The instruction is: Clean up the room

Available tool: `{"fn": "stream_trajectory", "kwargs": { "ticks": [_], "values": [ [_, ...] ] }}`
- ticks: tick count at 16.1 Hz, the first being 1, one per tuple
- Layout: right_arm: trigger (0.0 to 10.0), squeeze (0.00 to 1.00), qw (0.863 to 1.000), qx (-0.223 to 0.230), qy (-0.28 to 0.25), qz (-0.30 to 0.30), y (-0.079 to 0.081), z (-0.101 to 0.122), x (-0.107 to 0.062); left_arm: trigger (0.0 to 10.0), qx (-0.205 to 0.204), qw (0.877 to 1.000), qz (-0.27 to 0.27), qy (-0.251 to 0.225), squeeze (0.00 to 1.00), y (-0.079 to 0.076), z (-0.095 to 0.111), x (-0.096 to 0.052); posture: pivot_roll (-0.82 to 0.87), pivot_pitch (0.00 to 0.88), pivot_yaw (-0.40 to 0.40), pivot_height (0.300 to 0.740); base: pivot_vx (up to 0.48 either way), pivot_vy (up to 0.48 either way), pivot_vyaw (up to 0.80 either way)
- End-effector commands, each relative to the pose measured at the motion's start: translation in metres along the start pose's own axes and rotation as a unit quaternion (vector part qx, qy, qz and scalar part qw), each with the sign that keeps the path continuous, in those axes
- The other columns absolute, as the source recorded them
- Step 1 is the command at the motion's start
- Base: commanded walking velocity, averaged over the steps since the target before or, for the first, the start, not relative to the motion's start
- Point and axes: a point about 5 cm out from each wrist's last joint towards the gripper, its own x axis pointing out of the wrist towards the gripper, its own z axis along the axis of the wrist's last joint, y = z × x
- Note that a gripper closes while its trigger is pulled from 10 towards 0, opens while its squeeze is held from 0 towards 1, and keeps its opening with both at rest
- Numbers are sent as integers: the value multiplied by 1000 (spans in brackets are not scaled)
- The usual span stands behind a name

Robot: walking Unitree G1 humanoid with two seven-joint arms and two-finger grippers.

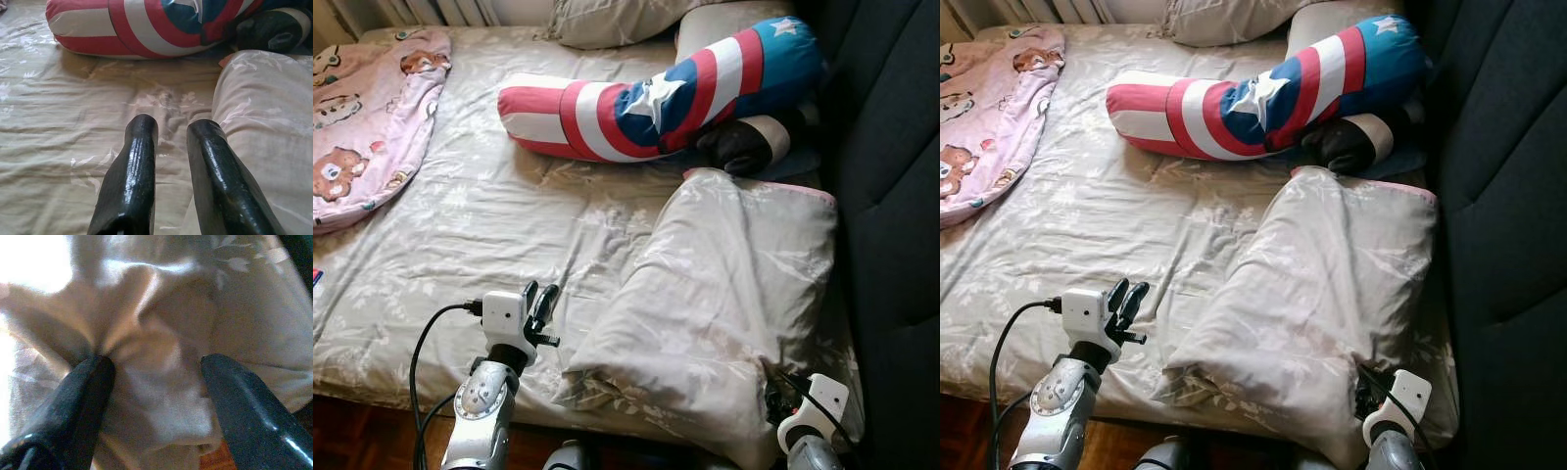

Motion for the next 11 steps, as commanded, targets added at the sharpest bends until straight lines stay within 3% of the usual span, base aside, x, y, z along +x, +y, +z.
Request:
{"fn": "stream_trajectory", "kwargs": {
  "ticks": [1,4,9,10,11],
  "values": [
    [10000,0,999,13,42,20,8,-20,-5,10000,3,1000,0,12,0,4,-3,-6,83,237,77,697,0,0,0],
    [10000,0,995,30,72,63,19,-29,-7,10000,1,1000,-5,13,0,3,4,-5,88,216,88,697,0,0,0],
    [10000,0,989,-10,125,81,23,-46,-13,10000,-3,1000,-15,15,0,0,7,0,98,201,91,697,0,0,0],
    [0,0,986,-34,141,84,25,-50,-14,10000,-3,1000,-16,15,0,1,9,0,102,202,89,697,0,0,0],
    [0,0,984,-40,144,94,28,-52,-15,10000,-3,1000,-17,15,0,1,9,0,104,201,88,697,0,0,0]
  ]
}}
